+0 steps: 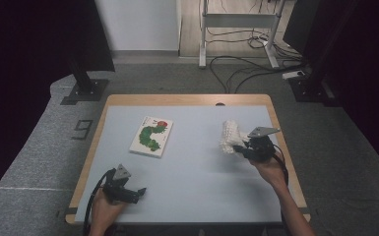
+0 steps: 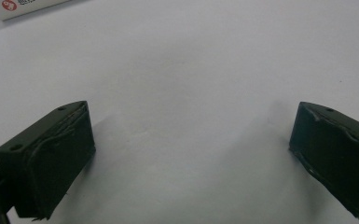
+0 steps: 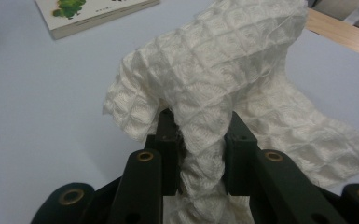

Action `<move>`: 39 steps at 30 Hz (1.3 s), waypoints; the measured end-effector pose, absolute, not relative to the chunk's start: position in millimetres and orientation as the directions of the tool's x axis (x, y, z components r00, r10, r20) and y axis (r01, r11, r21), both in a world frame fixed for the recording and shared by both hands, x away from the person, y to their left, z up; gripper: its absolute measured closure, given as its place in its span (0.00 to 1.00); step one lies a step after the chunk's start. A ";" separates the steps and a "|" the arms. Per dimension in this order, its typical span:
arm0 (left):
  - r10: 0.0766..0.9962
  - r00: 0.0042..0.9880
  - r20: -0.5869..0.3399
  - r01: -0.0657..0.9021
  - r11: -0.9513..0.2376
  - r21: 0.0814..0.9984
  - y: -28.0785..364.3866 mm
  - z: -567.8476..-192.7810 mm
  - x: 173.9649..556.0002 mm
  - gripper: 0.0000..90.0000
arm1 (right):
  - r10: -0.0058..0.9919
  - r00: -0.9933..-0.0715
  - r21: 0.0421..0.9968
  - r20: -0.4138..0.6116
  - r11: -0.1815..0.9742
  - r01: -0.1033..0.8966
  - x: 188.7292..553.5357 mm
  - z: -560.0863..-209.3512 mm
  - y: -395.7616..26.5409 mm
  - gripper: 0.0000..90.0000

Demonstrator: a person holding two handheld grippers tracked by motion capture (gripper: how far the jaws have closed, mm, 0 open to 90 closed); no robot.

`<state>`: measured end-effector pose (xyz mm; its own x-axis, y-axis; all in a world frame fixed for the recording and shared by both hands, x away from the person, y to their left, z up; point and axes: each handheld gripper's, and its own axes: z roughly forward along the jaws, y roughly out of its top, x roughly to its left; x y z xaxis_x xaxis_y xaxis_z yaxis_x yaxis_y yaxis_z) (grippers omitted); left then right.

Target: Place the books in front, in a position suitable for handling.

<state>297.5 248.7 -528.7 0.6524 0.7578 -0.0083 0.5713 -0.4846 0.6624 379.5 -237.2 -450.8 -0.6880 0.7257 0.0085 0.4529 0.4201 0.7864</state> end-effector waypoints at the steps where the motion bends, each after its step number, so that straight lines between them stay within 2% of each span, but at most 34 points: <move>1: 0.757 0.653 -0.009 0.572 -0.485 0.662 248.8 -528.7 297.6 0.00 | 0.726 -0.688 0.786 0.009 0.420 0.453 379.5 -450.8 -237.2 0.79; 11: 0.757 0.653 -0.009 0.572 -0.485 0.662 248.8 -528.7 297.6 0.00 | 0.766 -0.643 0.784 -0.001 0.400 0.476 358.2 -451.3 -265.5 0.79; 24: 0.757 0.653 -0.009 0.571 -0.485 0.662 248.8 -528.7 297.6 0.00 | 0.765 -0.644 0.779 -0.002 0.405 0.478 324.9 -461.2 -271.5 0.79; 39: 0.757 0.653 -0.009 0.572 -0.485 0.662 248.8 -528.7 297.7 0.00 | 0.766 -0.643 0.736 -0.019 0.446 0.510 306.4 -504.0 -269.6 0.77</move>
<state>297.7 248.8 -528.7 0.6529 0.7574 -0.0095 0.5717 -0.4846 0.6620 306.4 -269.6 -504.0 -0.6427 0.7658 -0.0189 0.5099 0.4461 0.7355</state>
